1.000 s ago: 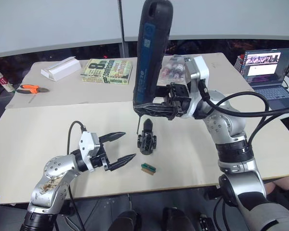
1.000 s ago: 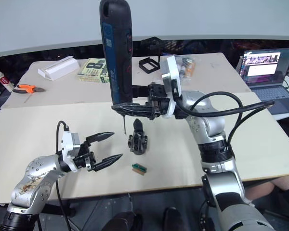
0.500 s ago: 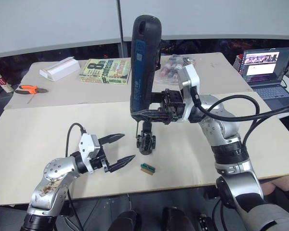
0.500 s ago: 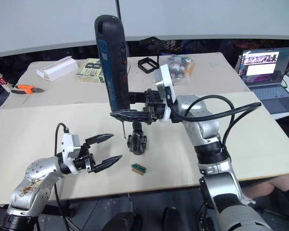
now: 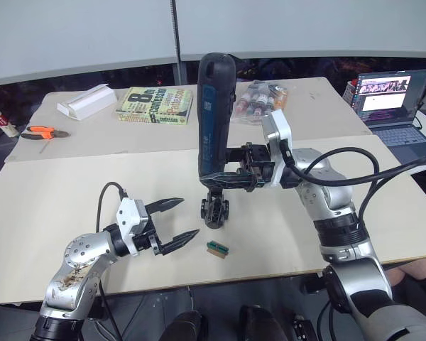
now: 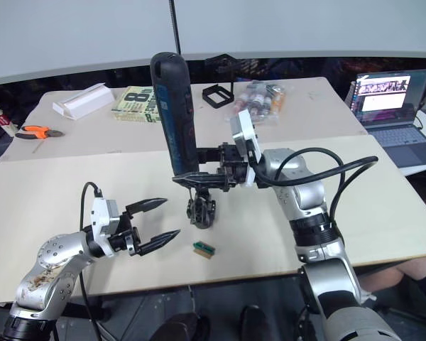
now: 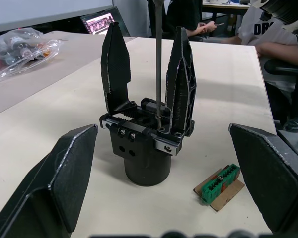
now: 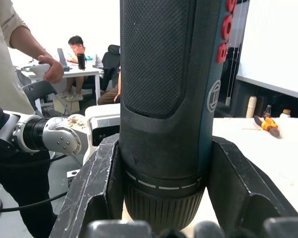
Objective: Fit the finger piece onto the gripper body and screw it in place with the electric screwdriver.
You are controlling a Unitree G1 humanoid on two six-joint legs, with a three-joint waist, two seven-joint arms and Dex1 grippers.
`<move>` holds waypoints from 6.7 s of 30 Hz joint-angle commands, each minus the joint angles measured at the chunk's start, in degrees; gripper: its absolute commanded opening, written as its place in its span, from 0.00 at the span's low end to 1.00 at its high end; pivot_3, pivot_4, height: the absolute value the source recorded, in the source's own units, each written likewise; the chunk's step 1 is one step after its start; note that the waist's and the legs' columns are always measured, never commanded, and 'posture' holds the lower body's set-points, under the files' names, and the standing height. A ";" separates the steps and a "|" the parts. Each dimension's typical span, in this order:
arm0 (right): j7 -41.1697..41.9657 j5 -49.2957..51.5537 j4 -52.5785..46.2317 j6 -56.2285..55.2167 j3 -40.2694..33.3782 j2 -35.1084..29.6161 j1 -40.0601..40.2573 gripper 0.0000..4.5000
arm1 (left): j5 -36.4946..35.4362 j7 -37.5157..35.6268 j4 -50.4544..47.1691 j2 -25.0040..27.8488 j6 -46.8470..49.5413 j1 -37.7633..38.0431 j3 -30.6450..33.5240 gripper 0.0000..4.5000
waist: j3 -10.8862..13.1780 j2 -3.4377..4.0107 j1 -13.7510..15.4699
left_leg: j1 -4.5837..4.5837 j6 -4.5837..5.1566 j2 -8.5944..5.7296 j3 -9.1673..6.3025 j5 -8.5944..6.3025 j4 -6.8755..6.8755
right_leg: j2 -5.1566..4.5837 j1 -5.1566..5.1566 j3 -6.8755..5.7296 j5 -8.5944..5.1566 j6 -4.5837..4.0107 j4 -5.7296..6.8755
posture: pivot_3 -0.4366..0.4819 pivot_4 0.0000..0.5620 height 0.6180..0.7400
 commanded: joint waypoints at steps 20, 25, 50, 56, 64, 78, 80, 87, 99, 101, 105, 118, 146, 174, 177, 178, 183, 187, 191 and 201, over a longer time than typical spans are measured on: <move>0.88 -0.56 -2.39 -2.20 -0.72 -0.43 -0.04 0.43 | 0.03 -0.17 -2.10 0.03 -1.22 0.70 0.04 1.00 | 0.00 0.00 -0.01 | -0.03 -0.01 0.00 0.01 0.01 0.00 | 0.00 -0.08 0.01 0.00 0.00 0.04 | 0.48 0.27 1.00; 1.00 -0.69 -2.56 -1.83 -0.75 -0.27 -0.01 0.43 | 0.50 -0.01 -1.48 -0.14 -1.33 0.13 -0.32 1.00 | 0.00 0.00 0.00 | -0.03 -0.01 0.00 0.01 0.01 0.00 | 0.00 -0.08 0.01 0.00 0.00 0.04 | 0.48 0.27 1.00; 0.39 -0.64 -3.35 -1.21 -0.57 -0.08 -0.41 0.43 | 15.43 3.05 22.65 -8.32 -5.19 -15.61 -11.65 1.00 | -0.01 -0.02 0.01 | -0.18 -0.06 -0.03 0.02 0.05 0.07 | -0.01 -0.29 -0.02 0.00 0.00 0.18 | 0.48 0.27 1.00; -0.09 -0.40 -4.37 -0.79 -0.60 -0.22 0.15 0.43 | 16.22 2.84 25.13 -9.90 -6.51 -17.18 -12.20 1.00 | -0.02 -0.03 -0.11 | -0.47 -0.06 -0.04 0.01 0.05 0.22 | -0.01 -0.52 -0.03 0.01 0.01 0.25 | 0.48 0.27 1.00; -0.52 -0.22 -5.10 -0.35 -0.52 -0.50 0.54 0.43 | 16.89 1.86 28.18 -11.36 -8.09 -18.93 -12.70 1.00 | -0.02 -0.03 -0.03 | -0.57 -0.06 -0.06 -0.02 0.05 0.40 | -0.02 -0.53 -0.07 0.01 0.01 0.26 | 0.48 0.27 1.00; -0.98 -0.28 -5.47 0.01 -0.52 -0.68 0.73 0.43 | 17.03 0.26 32.37 -13.60 -10.49 -20.78 -13.13 1.00 | -0.02 -0.03 0.02 | -0.71 -0.03 -0.06 -0.07 0.04 0.70 | -0.01 -0.53 -0.13 0.01 0.01 0.32 | 0.48 0.27 1.00; -0.99 -0.32 -5.49 0.04 -0.49 -0.67 0.77 0.43 | 17.03 0.36 33.00 -13.99 -10.61 -21.07 -13.03 1.00 | -0.02 -0.03 -0.02 | -0.72 -0.03 -0.05 -0.08 0.04 0.71 | -0.01 -0.53 -0.14 0.01 0.01 0.32 | 0.48 0.27 1.00; -1.20 -0.36 -5.58 0.20 -0.50 -0.64 0.83 0.43 | 17.45 0.35 34.07 -13.98 -10.88 -21.09 -12.74 0.55 | -0.02 -0.03 -0.03 | -0.72 -0.03 -0.05 -0.09 0.04 0.74 | -0.01 -0.53 -0.14 0.01 0.01 0.37 | 0.48 0.27 1.00; -2.49 -2.34 -5.09 0.11 1.25 -0.45 1.08 0.43 | 17.26 0.19 33.92 -13.93 -11.02 -20.44 -12.72 0.55 | -0.02 -0.03 -0.05 | -0.72 -0.03 -0.05 -0.09 0.04 0.74 | -0.01 -0.54 -0.13 0.01 0.01 0.39 | 0.48 0.27 1.00; -3.09 -3.22 -4.67 0.63 2.04 -0.83 0.97 0.43 | 17.22 0.15 33.99 -13.91 -10.95 -20.49 -12.68 0.55 | -0.03 -0.03 -0.06 | -0.70 -0.03 -0.05 -0.09 0.04 0.74 | -0.01 -0.53 -0.13 0.01 0.01 0.39 | 0.48 0.27 1.00; -3.76 -4.29 -4.38 1.57 3.29 -1.50 0.92 0.43 | 17.16 0.11 33.99 -13.91 -10.79 -20.48 -12.67 0.55 | -0.04 -0.03 -0.07 | -0.67 -0.04 -0.05 -0.09 0.04 0.75 | -0.01 -0.51 -0.13 0.01 0.01 0.44 | 0.48 0.27 1.00; -5.84 -6.88 -2.94 2.77 6.19 -2.46 1.83 0.43 | 16.81 0.00 33.85 -13.93 -10.22 -20.52 -12.62 0.55 | -0.13 -0.05 -0.08 | -0.53 -0.04 -0.05 -0.06 0.04 0.77 | -0.02 -0.48 -0.08 0.01 0.01 0.75 | 0.48 0.27 1.00; -8.04 -7.33 -3.70 4.93 7.61 -2.83 3.56 0.43 | 16.48 -0.39 33.07 -14.01 -10.34 -19.99 -12.77 0.55 | -0.31 -0.06 -0.09 | -0.49 -0.04 -0.04 -0.06 0.03 0.75 | -0.02 -0.47 -0.06 0.01 0.01 0.75 | 0.48 0.27 1.00; -6.14 3.93 -13.20 1.87 -2.53 -0.41 -2.27 0.43 | 17.10 -0.20 33.37 -13.88 -10.60 -19.01 -12.96 0.55 | -0.28 -0.07 -0.02 | -0.83 -0.04 -0.06 -0.09 0.04 0.82 | -0.02 -0.67 -0.10 0.01 0.01 0.76 | 0.48 0.27 1.00; -5.45 4.23 -12.73 1.34 -3.38 -0.79 -2.75 0.43 | 17.16 -0.20 33.17 -13.63 -10.45 -18.59 -12.86 0.55 | -0.28 -0.07 -0.04 | -0.83 -0.03 -0.09 -0.09 0.04 0.83 | -0.04 -0.65 -0.10 0.01 0.01 0.76 | 0.48 0.27 1.00; -5.23 4.17 -12.40 1.16 -3.60 -0.88 -2.98 0.43 | 17.18 -0.15 33.11 -13.54 -10.34 -18.47 -12.84 0.55 | -0.28 -0.07 -0.06 | -0.82 -0.03 -0.08 -0.09 0.04 0.83 | -0.03 -0.65 -0.10 0.01 0.01 0.76 | 0.48 0.27 1.00; -5.22 5.12 -11.68 1.57 -4.82 -0.61 -4.02 0.43 | 18.30 0.08 33.07 -12.69 -9.31 -18.20 -13.41 0.55 | -0.28 -0.07 -0.07 | -0.82 -0.04 -0.07 -0.09 0.04 0.82 | -0.02 -0.67 -0.10 0.01 0.01 0.76 | 0.48 0.27 1.00; -4.67 5.32 -11.81 2.09 -4.48 -0.96 -4.08 0.43 | 18.69 1.99 33.94 -12.92 -8.53 -18.20 -13.06 0.55 | -0.28 -0.07 -0.01 | -0.82 -0.03 -0.08 -0.09 0.04 0.82 | -0.03 -0.66 -0.10 0.01 0.01 0.76 | 0.48 0.27 1.00; -3.73 5.67 -12.36 2.27 -4.33 -1.71 -3.98 0.43 | 19.09 2.49 34.64 -12.60 -7.34 -18.21 -13.42 0.55 | -0.28 -0.07 -0.02 | -0.83 -0.03 -0.08 -0.09 0.04 0.83 | -0.03 -0.66 -0.10 0.01 0.01 0.76 | 0.48 0.27 1.00; -1.42 5.17 -11.99 2.75 -4.01 -4.28 -2.74 0.43 | 18.47 3.30 35.88 -13.37 -5.71 -18.20 -13.59 0.55 | -0.28 -0.08 -0.02 | -0.83 -0.03 -0.08 -0.08 0.04 0.83 | -0.04 -0.66 -0.09 0.01 0.01 0.76 | 0.48 0.27 1.00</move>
